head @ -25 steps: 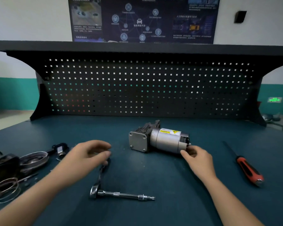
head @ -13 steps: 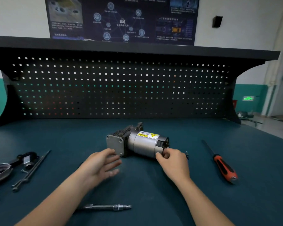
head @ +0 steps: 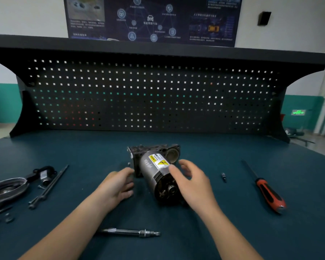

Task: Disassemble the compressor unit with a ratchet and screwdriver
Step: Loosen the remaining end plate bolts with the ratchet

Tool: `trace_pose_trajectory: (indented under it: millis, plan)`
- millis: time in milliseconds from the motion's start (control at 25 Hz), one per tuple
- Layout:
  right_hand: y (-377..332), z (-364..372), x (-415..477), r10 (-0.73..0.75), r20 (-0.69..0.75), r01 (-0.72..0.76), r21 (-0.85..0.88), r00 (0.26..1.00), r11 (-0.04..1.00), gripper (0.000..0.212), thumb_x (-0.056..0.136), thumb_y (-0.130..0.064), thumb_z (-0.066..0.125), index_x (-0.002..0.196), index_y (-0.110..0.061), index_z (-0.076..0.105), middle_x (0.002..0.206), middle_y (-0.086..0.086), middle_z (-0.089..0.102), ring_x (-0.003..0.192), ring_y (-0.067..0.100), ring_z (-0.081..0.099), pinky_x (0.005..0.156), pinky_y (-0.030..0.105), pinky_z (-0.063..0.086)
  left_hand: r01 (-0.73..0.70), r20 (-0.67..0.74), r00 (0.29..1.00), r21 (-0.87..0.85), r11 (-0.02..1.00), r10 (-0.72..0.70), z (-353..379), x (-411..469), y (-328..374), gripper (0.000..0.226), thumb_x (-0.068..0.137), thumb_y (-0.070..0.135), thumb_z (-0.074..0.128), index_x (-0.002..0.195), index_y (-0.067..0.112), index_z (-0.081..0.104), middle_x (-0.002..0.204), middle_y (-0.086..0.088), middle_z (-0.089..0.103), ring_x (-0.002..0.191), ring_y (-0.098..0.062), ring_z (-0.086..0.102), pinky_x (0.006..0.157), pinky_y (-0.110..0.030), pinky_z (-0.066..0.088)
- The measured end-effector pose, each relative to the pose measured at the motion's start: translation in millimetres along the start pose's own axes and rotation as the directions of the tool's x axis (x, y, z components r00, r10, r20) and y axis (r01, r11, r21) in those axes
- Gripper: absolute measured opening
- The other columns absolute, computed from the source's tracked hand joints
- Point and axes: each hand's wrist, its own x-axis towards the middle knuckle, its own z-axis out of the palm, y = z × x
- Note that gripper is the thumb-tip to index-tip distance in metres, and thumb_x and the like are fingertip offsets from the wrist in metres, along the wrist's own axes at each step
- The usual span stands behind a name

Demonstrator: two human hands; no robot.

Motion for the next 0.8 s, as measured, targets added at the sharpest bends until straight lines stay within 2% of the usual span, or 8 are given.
trace_pose_trajectory:
  millis: [80, 120, 200, 320, 440, 560, 680, 800]
  plan:
    - [10.7, 11.5, 4.2, 0.109, 0.120, -0.120, 0.084, 0.987, 0.989, 0.052, 0.083, -0.046, 0.061, 0.130, -0.027, 0.050, 0.114, -0.014, 0.055, 0.098, -0.002, 0.048, 0.075, 0.009, 0.034, -0.218, -0.087, 0.963, 0.309, 0.926, 0.256, -0.7, 13.8, 12.9, 0.019, 0.093, 0.028, 0.053, 0.083, 0.013, 0.058, 0.094, -0.005, 0.057, 0.090, -0.018, 0.051, 0.075, -0.026, 0.037]
    - [14.6, 15.3, 5.9, 0.121, 0.134, -0.136, 0.106, 0.984, 0.985, 0.054, 0.081, -0.050, 0.060, 0.130, -0.029, 0.049, 0.113, -0.016, 0.055, 0.096, -0.002, 0.048, 0.072, 0.008, 0.034, -0.283, -0.101, 0.937, 0.349, 0.893, 0.336, -3.2, 22.6, 18.9, 0.022, 0.094, 0.032, 0.052, 0.090, 0.012, 0.060, 0.098, -0.003, 0.057, 0.092, -0.017, 0.050, 0.078, -0.024, 0.034]
    - [18.4, 17.3, 10.2, 0.124, 0.139, -0.144, 0.142, 0.983, 0.979, 0.057, 0.079, -0.058, 0.057, 0.127, -0.030, 0.051, 0.113, -0.018, 0.056, 0.096, -0.004, 0.051, 0.070, 0.007, 0.037, -0.307, -0.089, 0.930, 0.350, 0.885, 0.357, -6.5, 38.5, 28.4, 0.039, 0.094, 0.040, 0.049, 0.115, 0.008, 0.059, 0.111, -0.005, 0.056, 0.104, -0.019, 0.050, 0.084, -0.025, 0.032]
    - [17.7, 15.0, 15.9, 0.158, 0.146, -0.178, 0.134, 0.977, 0.975, 0.051, 0.076, -0.066, 0.053, 0.115, -0.033, 0.054, 0.104, -0.025, 0.057, 0.093, -0.010, 0.052, 0.072, 0.006, 0.036, -0.186, -0.032, 0.975, 0.430, 0.884, 0.221, -1.4, 55.7, 20.8, 0.057, 0.094, 0.050, 0.042, 0.118, 0.002, 0.059, 0.127, -0.013, 0.055, 0.115, -0.027, 0.051, 0.086, -0.030, 0.035]
    - [12.9, 7.4, 19.4, 0.216, 0.254, -0.257, 0.140, 0.943, 0.956, 0.037, 0.073, -0.063, 0.060, 0.101, -0.038, 0.055, 0.094, -0.029, 0.058, 0.080, -0.018, 0.053, 0.060, 0.001, 0.038, -0.130, 0.029, 0.991, 0.414, 0.901, 0.130, -1.2, 51.7, 10.7, 0.054, 0.093, 0.055, 0.039, 0.091, 0.005, 0.061, 0.093, -0.011, 0.065, 0.067, -0.021, 0.059, 0.061, -0.026, 0.045]
    - [12.4, 1.1, 24.3, 0.249, 0.332, -0.319, 0.177, 0.910, 0.931, 0.046, 0.071, -0.058, 0.066, 0.106, -0.029, 0.064, 0.097, -0.016, 0.069, 0.083, -0.006, 0.064, 0.064, 0.009, 0.045, -0.036, 0.114, 0.993, 0.484, 0.874, -0.022, -7.3, 37.8, 9.7, 0.062, 0.092, 0.060, 0.035, 0.090, 0.003, 0.059, 0.064, -0.008, 0.069, 0.037, -0.014, 0.053, 0.038, -0.018, 0.040]
    - [8.4, 6.4, 19.5, 0.278, 0.302, -0.351, 0.221, 0.912, 0.910, 0.042, 0.069, -0.049, 0.073, 0.100, -0.021, 0.067, 0.089, -0.010, 0.072, 0.070, -0.005, 0.065, 0.053, 0.007, 0.044, 0.014, 0.295, 0.941, 0.456, 0.890, -0.166, 0.2, 23.7, 4.8, 0.070, 0.088, 0.067, 0.031, 0.088, 0.004, 0.062, 0.065, -0.010, 0.071, 0.048, -0.016, 0.064, 0.043, -0.018, 0.047]
    - [4.0, 12.1, 14.3, 0.319, 0.307, -0.403, 0.268, 0.897, 0.875, 0.041, 0.066, -0.042, 0.078, 0.096, -0.016, 0.067, 0.080, -0.006, 0.072, 0.060, -0.002, 0.066, 0.048, 0.009, 0.044, 0.034, 0.355, 0.920, 0.346, 0.938, -0.164, 3.8, 16.8, -0.9, 0.063, 0.084, 0.067, 0.040, 0.081, 0.008, 0.063, 0.063, -0.007, 0.068, 0.052, -0.015, 0.065, 0.047, -0.020, 0.049]
